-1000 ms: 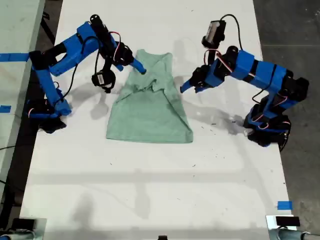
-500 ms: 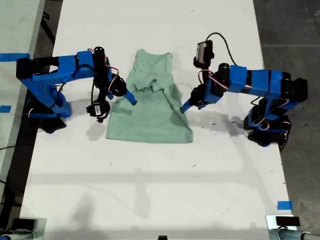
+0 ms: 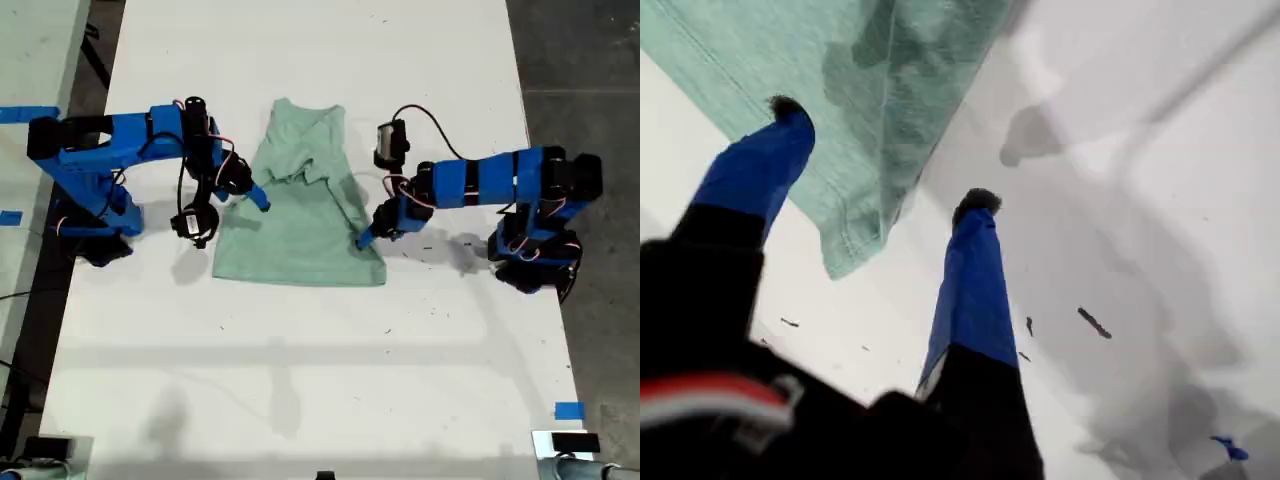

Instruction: Fold tshirt

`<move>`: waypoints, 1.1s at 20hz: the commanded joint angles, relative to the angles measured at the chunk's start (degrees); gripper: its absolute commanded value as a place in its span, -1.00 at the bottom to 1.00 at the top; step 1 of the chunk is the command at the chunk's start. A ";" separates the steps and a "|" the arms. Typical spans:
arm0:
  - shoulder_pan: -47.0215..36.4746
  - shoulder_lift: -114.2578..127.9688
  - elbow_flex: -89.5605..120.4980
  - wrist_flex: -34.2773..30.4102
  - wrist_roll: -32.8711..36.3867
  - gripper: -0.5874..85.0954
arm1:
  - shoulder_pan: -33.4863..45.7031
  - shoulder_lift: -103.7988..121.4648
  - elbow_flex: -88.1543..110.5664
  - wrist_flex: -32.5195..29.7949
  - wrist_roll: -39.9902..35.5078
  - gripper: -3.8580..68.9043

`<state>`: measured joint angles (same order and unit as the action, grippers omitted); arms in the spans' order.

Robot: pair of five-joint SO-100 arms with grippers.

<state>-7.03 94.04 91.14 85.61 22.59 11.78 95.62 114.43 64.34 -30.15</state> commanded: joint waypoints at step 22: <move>0.62 5.54 3.78 -2.72 -0.62 -0.34 | -4.22 -10.99 -30.85 18.72 0.44 -0.94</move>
<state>-7.03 96.33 95.19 83.41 22.59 8.61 84.20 91.14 80.86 -30.41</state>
